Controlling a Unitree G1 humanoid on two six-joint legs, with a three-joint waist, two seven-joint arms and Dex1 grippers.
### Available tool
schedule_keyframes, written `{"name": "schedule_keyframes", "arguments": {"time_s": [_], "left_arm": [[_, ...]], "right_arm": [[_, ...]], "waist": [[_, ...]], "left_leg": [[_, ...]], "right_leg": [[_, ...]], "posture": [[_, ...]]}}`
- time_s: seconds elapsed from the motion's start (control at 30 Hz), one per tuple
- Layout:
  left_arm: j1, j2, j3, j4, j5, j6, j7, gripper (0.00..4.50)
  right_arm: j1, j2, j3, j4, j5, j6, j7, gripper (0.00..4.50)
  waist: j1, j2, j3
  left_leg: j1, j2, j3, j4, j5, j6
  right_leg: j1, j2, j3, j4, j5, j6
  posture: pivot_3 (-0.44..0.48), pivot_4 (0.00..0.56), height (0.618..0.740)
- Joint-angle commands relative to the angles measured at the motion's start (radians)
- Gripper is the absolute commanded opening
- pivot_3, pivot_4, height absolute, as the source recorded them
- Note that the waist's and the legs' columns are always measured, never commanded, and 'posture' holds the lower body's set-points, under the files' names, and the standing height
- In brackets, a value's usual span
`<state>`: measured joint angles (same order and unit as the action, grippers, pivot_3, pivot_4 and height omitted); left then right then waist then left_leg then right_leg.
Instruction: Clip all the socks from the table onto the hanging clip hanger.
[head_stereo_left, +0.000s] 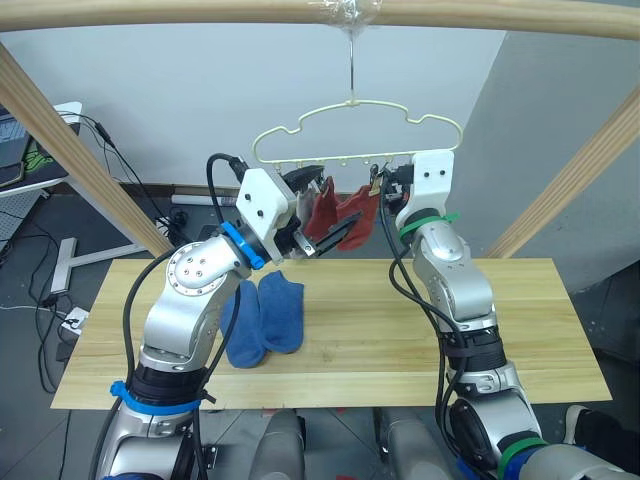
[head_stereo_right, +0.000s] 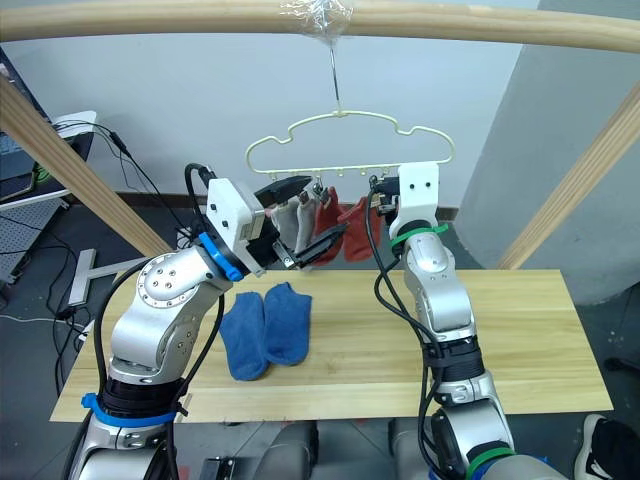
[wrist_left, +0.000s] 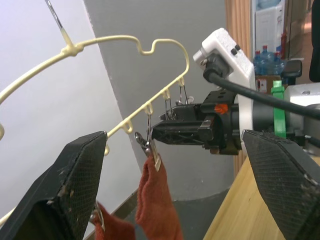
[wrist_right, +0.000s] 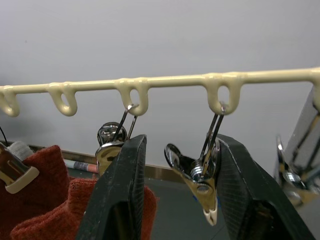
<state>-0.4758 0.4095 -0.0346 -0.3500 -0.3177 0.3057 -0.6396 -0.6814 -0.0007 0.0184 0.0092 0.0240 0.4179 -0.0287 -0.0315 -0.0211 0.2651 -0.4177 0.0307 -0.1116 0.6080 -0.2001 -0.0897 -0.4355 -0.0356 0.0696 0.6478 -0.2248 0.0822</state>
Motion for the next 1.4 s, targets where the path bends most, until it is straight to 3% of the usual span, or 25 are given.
{"name": "schedule_keyframes", "arguments": {"time_s": [0.03,0.2,0.4,0.5,0.63,0.77,1.07,1.17,1.4], "left_arm": [[-0.016,-0.009,0.017,-0.058,-0.038,0.013,0.011,4.5],[-0.017,-0.007,0.017,-0.063,-0.047,0.028,0.015,4.5],[-0.018,-0.006,0.014,-0.064,-0.049,0.029,0.02,4.5],[-0.015,-0.006,0.014,-0.067,-0.05,0.03,0.021,4.5],[0.004,-0.009,0.006,-0.077,-0.05,0.043,0.027,4.5],[0.12,-0.033,-0.011,-0.081,-0.083,0.198,0.089,4.5],[0.313,-0.058,-0.048,0.177,0.123,0.146,0.25,4.5],[0.312,-0.083,-0.075,0.34,0.235,0.104,0.355,4.5],[0.221,-0.168,-0.051,0.556,0.261,0.082,0.414,4.5]], "right_arm": [[-0.025,-0.002,-0.013,-0.009,0.001,-0.037,0.0,1.98],[-0.033,-0.003,-0.023,0.008,0.005,-0.044,0.001,1.98],[-0.032,-0.004,-0.029,0.015,0.006,-0.052,0.005,0.48],[-0.029,-0.007,-0.03,0.013,0.006,-0.053,0.007,0.01],[-0.021,-0.03,-0.039,0.002,0.009,-0.05,0.026,0.01],[-0.032,-0.093,-0.063,-0.013,0.06,0.004,0.114,0.01],[-0.029,-0.142,-0.078,-0.09,0.143,0.176,0.184,0.01],[-0.009,-0.141,-0.083,-0.127,0.147,0.214,0.17,0.01],[0.002,-0.141,-0.08,-0.165,0.143,0.26,0.163,0.01]], "waist": [[0.0,0.0,0.0],[0.0,0.0,0.0],[0.0,0.0,0.0],[0.0,0.0,0.0],[0.0,0.0,0.0],[-0.001,0.0,0.0],[-0.001,0.0,0.0],[0.001,0.0,0.0],[0.002,0.0,0.0]], "left_leg": [[0.0,0.0,0.0,0.0,0.0,0.0],[0.0,0.0,0.0,0.0,0.0,0.0],[0.0,0.0,0.0,0.0,0.0,0.0],[0.0,0.0,0.0,0.0,0.0,0.0],[0.0,0.0,0.0,0.0,0.0,0.0],[0.0,0.0,0.0,0.0,0.0,0.0],[0.001,0.0,0.0,0.001,0.0,0.001],[0.001,0.0,0.0,0.001,0.0,0.001],[0.0,0.0,0.0,0.001,0.0,0.001]], "right_leg": [[0.0,0.0,0.0,0.0,0.0,0.0],[0.0,0.0,0.0,0.0,0.0,0.0],[0.0,0.0,0.0,0.0,0.0,0.0],[0.0,0.0,0.0,0.0,0.0,0.0],[0.0,0.0,0.0,0.0,0.0,0.0],[0.0,0.0,0.0,0.0,0.0,0.0],[0.0,0.0,0.0,0.001,-0.001,0.001],[0.0,0.0,0.0,0.001,-0.001,0.001],[0.0,0.0,0.0,0.0,0.0,0.001]], "posture": [[0.111,0.252,0.74],[0.112,0.253,0.74],[0.109,0.254,0.74],[0.109,0.254,0.74],[0.106,0.256,0.74],[0.093,0.263,0.74],[0.061,0.272,0.74],[0.058,0.271,0.74],[0.038,0.268,0.74]]}}
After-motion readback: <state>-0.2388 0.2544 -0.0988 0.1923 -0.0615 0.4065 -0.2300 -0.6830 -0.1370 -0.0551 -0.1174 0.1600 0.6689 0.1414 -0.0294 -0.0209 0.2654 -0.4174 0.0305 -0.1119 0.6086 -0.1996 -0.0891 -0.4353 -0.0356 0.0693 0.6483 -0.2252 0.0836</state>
